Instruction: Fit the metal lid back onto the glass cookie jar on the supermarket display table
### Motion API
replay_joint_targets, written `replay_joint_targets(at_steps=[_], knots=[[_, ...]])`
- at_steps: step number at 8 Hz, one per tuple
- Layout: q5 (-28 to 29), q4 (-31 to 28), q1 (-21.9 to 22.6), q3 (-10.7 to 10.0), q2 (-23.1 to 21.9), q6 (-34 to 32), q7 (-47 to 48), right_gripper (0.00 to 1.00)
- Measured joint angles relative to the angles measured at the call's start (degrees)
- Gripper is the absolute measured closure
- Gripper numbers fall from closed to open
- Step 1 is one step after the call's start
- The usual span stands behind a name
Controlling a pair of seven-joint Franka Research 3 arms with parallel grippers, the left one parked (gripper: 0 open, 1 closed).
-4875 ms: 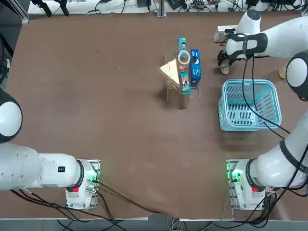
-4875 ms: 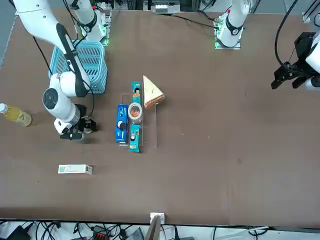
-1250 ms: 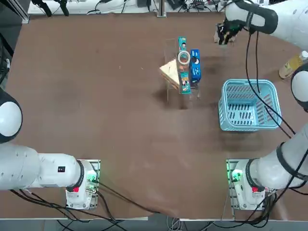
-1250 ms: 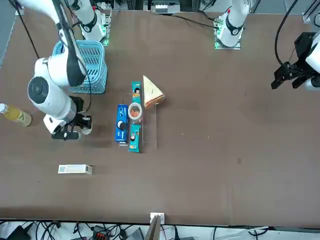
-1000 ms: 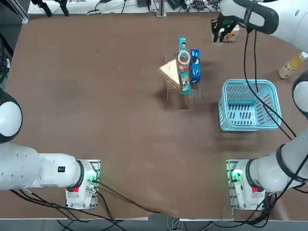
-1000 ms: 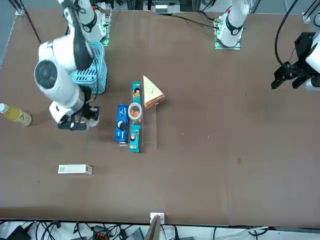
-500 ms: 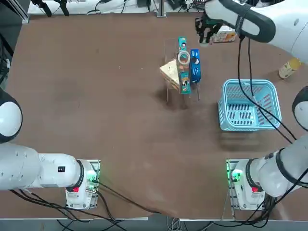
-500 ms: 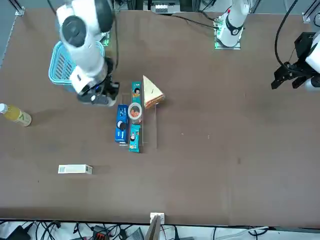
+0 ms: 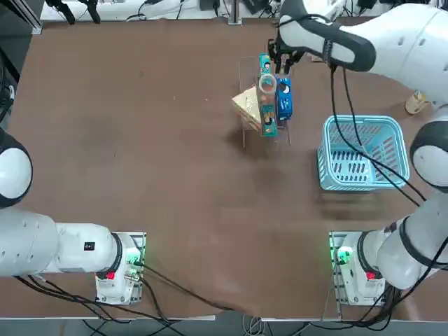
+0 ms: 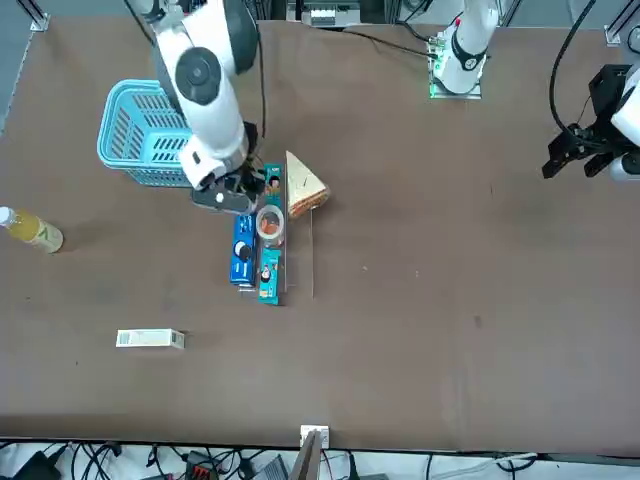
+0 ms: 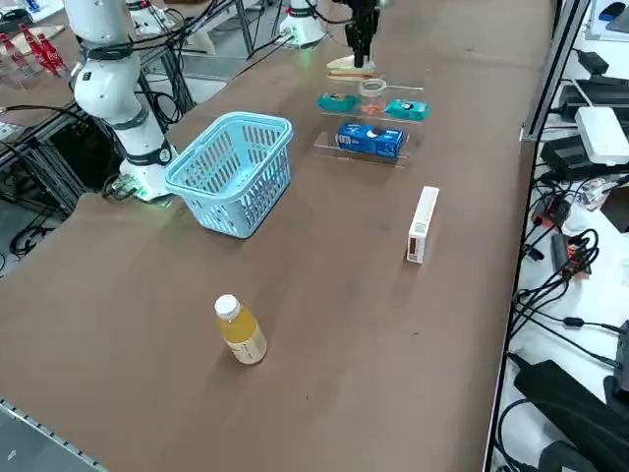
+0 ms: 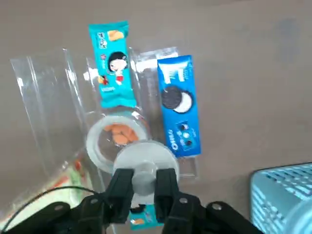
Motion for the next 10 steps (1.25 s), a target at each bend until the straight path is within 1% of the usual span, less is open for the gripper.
replay_joint_targets(at_steps=[5,10], knots=[[0.0,5.8,3.2,0.0,7.8,0.5,5.2,0.73],[0.0,6.5,3.5,-0.4,8.5,0.4,5.8,0.73]])
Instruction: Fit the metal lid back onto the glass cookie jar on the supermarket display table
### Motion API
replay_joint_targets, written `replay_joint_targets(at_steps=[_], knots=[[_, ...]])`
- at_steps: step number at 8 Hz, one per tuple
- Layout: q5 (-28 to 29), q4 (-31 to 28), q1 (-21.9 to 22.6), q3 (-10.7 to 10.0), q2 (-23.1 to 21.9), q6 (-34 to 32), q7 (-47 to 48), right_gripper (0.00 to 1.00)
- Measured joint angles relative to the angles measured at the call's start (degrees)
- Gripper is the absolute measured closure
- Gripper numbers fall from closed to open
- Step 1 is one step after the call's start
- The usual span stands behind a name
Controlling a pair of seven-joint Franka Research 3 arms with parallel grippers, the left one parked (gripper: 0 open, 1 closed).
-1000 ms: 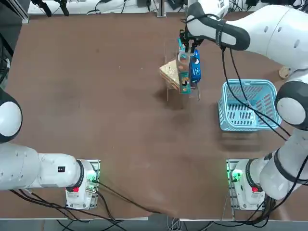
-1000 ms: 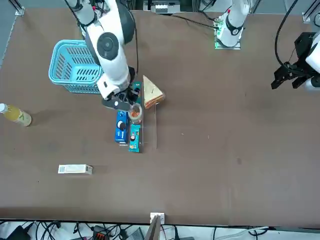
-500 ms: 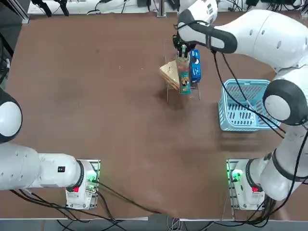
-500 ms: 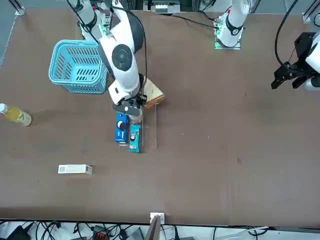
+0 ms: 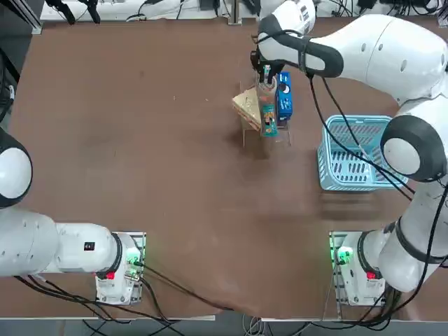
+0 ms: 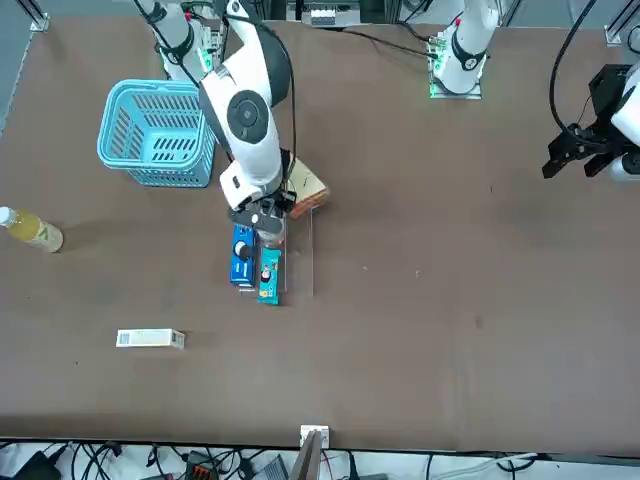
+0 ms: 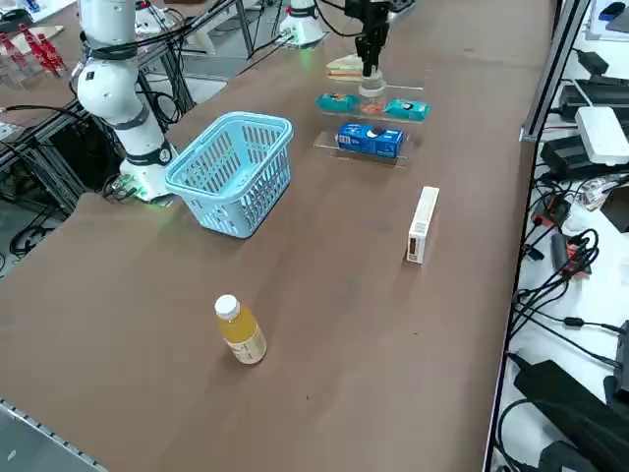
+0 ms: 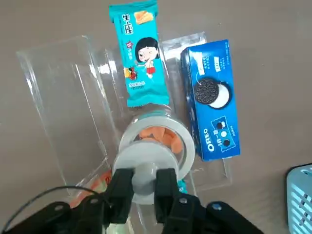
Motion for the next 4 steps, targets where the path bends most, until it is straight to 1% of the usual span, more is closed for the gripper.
replay_joint_targets(at_steps=[4], knots=[[-0.3,0.0,-0.1,-0.3,0.1,0.1,0.0,0.73]])
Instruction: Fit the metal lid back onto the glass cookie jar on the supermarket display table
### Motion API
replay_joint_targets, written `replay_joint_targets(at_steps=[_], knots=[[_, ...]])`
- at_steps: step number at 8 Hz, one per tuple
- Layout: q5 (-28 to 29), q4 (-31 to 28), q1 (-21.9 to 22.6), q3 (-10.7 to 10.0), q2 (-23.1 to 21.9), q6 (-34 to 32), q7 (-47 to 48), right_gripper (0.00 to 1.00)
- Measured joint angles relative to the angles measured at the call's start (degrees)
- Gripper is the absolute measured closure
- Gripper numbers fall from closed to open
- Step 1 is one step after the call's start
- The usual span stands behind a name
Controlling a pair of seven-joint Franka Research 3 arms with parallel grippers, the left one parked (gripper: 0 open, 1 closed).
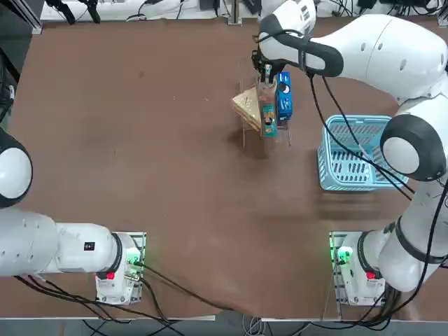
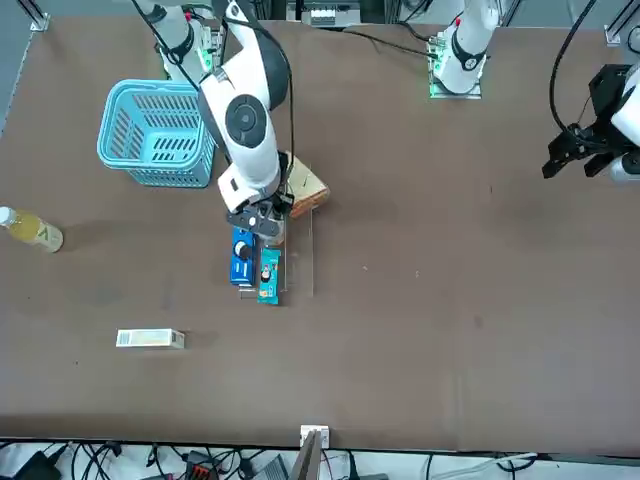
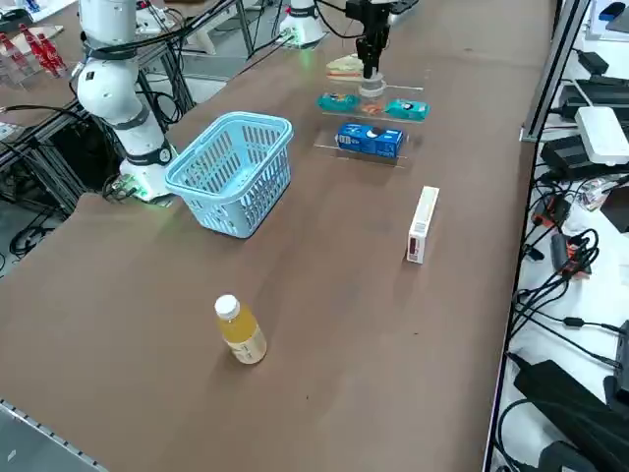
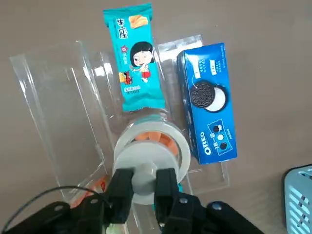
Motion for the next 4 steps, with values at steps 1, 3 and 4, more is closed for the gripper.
replay_joint_targets(at_steps=[1,3,4], knots=[[-0.3,0.0,0.0,0.0,0.0,0.3,0.0,0.73],[-1.7,0.0,0.1,0.0,0.2,1.1,0.0,0.73],[-2.5,-0.1,0.2,0.1,0.5,1.5,0.0,0.73]])
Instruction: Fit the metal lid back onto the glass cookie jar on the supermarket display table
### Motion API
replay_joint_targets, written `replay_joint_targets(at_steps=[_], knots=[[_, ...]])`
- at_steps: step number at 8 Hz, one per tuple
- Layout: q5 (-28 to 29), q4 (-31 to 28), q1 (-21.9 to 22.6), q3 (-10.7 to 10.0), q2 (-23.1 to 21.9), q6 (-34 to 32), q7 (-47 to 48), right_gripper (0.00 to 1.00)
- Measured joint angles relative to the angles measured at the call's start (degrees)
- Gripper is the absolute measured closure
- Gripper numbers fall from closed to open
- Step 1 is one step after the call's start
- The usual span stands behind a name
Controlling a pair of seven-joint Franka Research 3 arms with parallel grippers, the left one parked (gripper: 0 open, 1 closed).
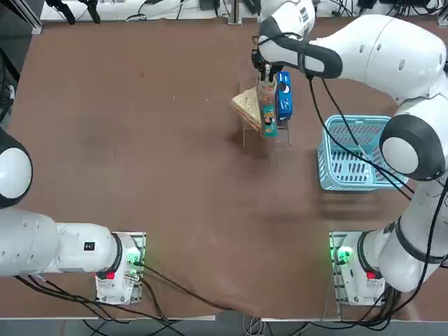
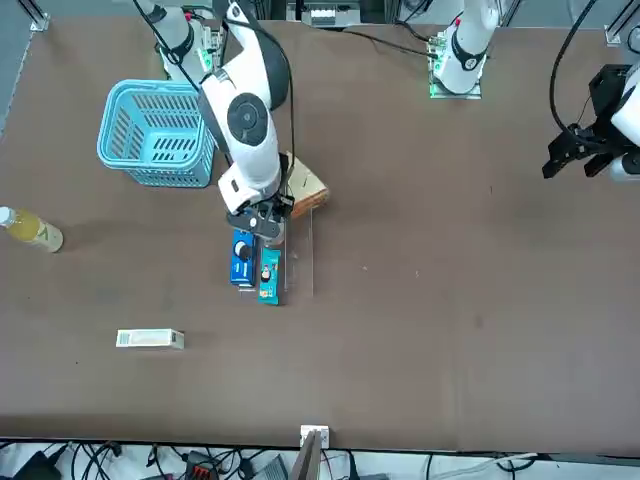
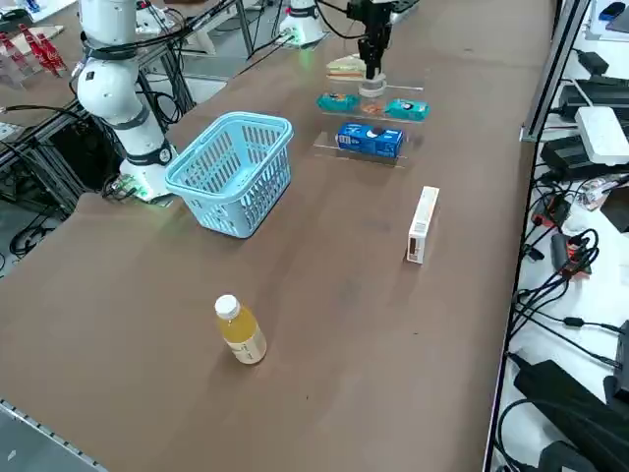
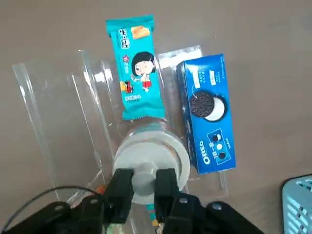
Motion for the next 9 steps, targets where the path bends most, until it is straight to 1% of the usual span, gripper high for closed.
replay_joint_targets(at_steps=[3,9], knots=[[-0.2,-0.3,0.2,0.0,0.7,1.9,0.0,0.73],[-0.2,-0.6,0.3,0.0,0.6,2.0,0.0,0.73]])
